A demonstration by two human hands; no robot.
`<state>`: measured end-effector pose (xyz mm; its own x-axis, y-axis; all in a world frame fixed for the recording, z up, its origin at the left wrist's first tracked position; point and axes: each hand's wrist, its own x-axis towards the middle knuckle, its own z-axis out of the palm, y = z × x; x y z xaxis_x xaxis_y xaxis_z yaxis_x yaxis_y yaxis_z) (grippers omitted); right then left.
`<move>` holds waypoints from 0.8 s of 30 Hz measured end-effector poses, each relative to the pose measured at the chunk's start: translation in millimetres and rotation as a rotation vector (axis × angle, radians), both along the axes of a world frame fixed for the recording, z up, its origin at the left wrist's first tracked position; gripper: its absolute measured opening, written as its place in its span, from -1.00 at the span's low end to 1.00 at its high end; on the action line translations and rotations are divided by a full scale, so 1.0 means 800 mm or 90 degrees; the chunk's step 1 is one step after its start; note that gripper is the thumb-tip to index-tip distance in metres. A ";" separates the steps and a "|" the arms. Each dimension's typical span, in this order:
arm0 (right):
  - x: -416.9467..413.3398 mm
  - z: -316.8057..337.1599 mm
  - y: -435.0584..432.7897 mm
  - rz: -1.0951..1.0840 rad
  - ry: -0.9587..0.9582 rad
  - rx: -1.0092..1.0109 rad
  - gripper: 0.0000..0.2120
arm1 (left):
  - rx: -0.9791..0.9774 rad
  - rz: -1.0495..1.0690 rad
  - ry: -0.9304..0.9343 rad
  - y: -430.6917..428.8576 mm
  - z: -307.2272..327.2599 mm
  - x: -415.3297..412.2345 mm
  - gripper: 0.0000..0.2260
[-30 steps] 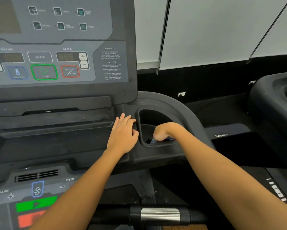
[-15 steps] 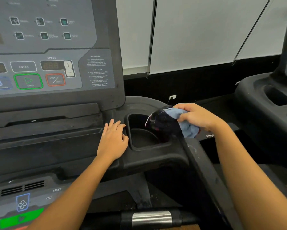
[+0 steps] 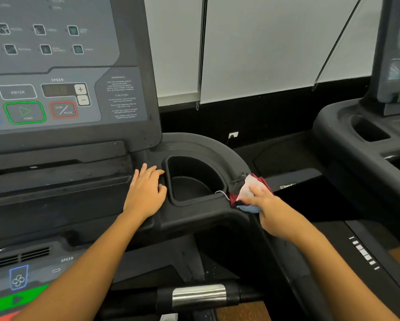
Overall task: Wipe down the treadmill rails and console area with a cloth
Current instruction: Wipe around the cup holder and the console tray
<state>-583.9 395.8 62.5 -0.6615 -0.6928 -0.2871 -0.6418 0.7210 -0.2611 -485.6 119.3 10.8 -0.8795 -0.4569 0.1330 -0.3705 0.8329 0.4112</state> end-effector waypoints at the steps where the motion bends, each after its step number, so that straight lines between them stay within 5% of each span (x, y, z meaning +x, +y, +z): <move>1: 0.012 -0.003 0.005 0.011 0.002 0.044 -0.40 | 0.012 0.002 0.004 0.000 0.001 0.001 -0.60; 3: 0.035 -0.006 0.016 0.034 0.025 0.140 -0.36 | 0.038 0.005 0.025 0.002 0.004 0.003 -0.61; 8: 0.053 0.019 0.043 0.042 -0.085 0.034 -0.46 | 0.118 0.035 0.119 0.025 0.018 0.016 -0.66; 16: 0.051 0.053 -0.004 -0.043 -0.138 -0.403 -0.64 | 0.320 0.004 0.267 0.140 0.037 0.058 -0.78; 18: 0.059 0.055 -0.032 -0.070 -0.254 -0.495 -0.72 | 0.430 -0.001 0.267 0.162 0.040 0.064 -0.81; 20: 0.076 0.055 -0.057 -0.106 -0.482 -0.583 -0.81 | 0.551 0.007 0.274 0.167 0.046 0.067 -0.53; 22: 0.091 0.056 -0.080 -0.110 -0.723 -0.632 -0.71 | 0.575 0.034 0.307 0.158 0.053 0.071 -0.32; 24: 0.100 0.053 -0.098 -0.107 -0.852 -0.644 -0.56 | 0.531 0.043 0.355 0.140 0.062 0.079 -0.36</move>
